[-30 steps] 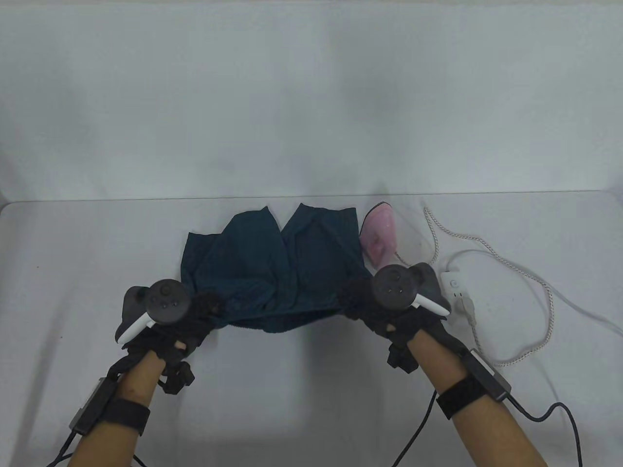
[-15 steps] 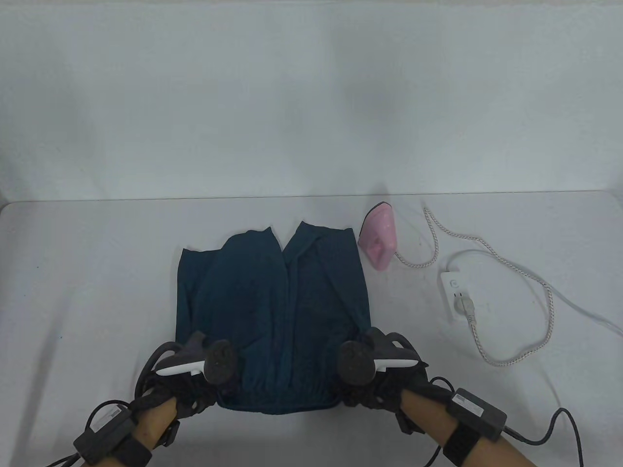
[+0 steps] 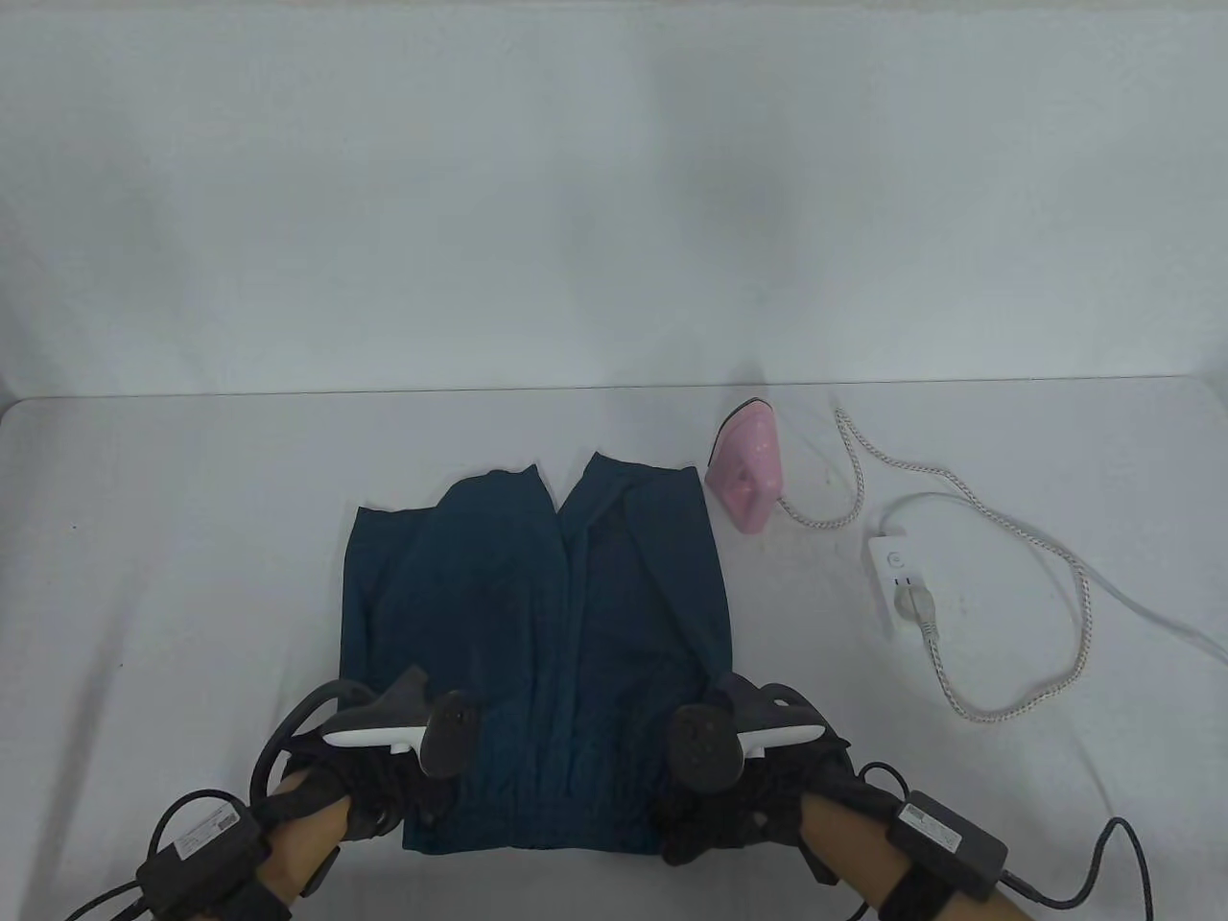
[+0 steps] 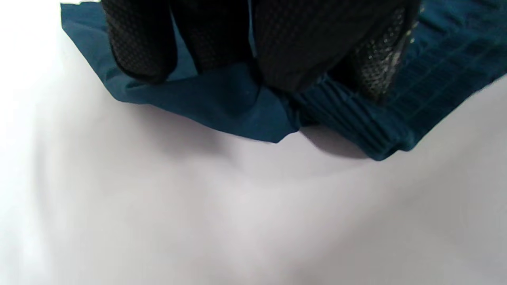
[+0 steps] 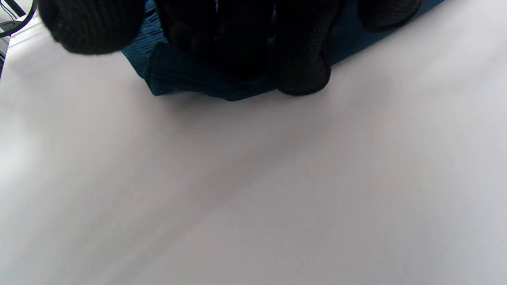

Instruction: Iron shorts with electric iron on table

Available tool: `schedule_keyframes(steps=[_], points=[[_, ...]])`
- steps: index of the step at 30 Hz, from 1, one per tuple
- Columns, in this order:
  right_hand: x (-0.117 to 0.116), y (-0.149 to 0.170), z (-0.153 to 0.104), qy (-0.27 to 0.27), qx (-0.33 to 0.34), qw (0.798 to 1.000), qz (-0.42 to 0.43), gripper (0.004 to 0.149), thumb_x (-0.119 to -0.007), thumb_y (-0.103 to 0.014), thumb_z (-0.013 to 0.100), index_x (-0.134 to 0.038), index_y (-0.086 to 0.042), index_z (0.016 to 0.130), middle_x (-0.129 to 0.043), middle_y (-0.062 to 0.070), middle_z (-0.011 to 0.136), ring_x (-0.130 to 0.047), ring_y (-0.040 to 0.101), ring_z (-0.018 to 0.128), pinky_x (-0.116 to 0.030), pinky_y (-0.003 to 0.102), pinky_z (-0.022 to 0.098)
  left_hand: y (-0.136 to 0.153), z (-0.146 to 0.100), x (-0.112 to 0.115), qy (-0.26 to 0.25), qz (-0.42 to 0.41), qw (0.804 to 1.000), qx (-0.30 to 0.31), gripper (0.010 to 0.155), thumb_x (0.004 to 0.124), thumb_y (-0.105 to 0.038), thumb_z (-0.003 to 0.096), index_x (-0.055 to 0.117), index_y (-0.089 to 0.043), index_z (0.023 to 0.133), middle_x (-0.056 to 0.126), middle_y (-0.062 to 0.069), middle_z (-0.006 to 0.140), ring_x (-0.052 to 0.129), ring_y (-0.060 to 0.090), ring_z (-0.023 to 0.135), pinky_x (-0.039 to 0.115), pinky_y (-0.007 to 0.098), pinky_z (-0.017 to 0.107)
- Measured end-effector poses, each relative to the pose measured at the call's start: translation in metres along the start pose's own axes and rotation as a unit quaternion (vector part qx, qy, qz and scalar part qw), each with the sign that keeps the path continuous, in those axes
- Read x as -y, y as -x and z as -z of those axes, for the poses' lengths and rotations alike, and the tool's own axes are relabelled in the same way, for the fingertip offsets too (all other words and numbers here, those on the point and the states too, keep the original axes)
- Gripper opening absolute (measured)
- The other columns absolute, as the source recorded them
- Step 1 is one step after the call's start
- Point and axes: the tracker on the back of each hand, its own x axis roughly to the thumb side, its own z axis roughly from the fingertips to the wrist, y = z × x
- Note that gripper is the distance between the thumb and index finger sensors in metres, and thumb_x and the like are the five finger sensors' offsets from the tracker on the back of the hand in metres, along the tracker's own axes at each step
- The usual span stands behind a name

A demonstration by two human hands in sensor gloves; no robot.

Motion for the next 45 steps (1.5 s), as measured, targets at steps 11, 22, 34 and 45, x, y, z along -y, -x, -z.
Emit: schedule_keyframes(steps=[11, 22, 34, 45], points=[[0.002, 0.003, 0.002, 0.004, 0.012, 1.000, 0.017, 0.065, -0.063, -0.068, 0.048, -0.071, -0.033, 0.102, -0.081, -0.004, 0.098, -0.093, 0.027, 0.080, -0.062, 0.064, 0.071, -0.049, 0.016, -0.043, -0.134, -0.020, 0.990, 0.031, 0.053, 0.074, -0.045, 0.0534, 0.064, -0.037, 0.105, 0.063, -0.002, 0.115, 0.080, 0.032, 0.100, 0.063, 0.060, 0.073], [0.033, 0.036, -0.024, 0.190, -0.053, 0.975, 0.104, 0.065, -0.066, -0.062, 0.051, -0.063, -0.028, 0.106, -0.067, 0.004, 0.108, -0.091, 0.029, 0.081, -0.066, 0.061, 0.068, -0.091, 0.074, -0.006, -0.138, -0.046, 0.986, 0.085, 0.073, 0.078, -0.058, 0.0453, 0.050, -0.037, 0.109, 0.042, 0.000, 0.116, 0.054, 0.035, 0.102, 0.051, 0.061, 0.076], [0.097, 0.136, -0.035, 0.430, -0.204, 0.790, 0.386, 0.073, -0.069, -0.059, 0.052, -0.046, -0.024, 0.112, -0.046, 0.008, 0.116, -0.062, 0.045, 0.103, -0.053, 0.066, 0.072, -0.082, 0.077, -0.003, -0.115, -0.080, 0.987, 0.082, 0.074, 0.077, -0.059, 0.0460, 0.044, -0.041, 0.110, 0.033, -0.004, 0.117, 0.044, 0.030, 0.103, 0.047, 0.060, 0.077], [0.114, 0.202, 0.000, 0.409, -0.323, 0.714, 0.467, 0.088, -0.069, -0.058, 0.054, -0.018, -0.020, 0.114, -0.022, 0.011, 0.117, -0.037, 0.049, 0.108, -0.040, 0.067, 0.075, -0.081, 0.076, -0.004, -0.094, -0.093, 0.987, 0.091, 0.075, 0.076, -0.056, 0.0469, 0.040, -0.040, 0.110, 0.028, -0.004, 0.116, 0.039, 0.030, 0.104, 0.043, 0.061, 0.078]])
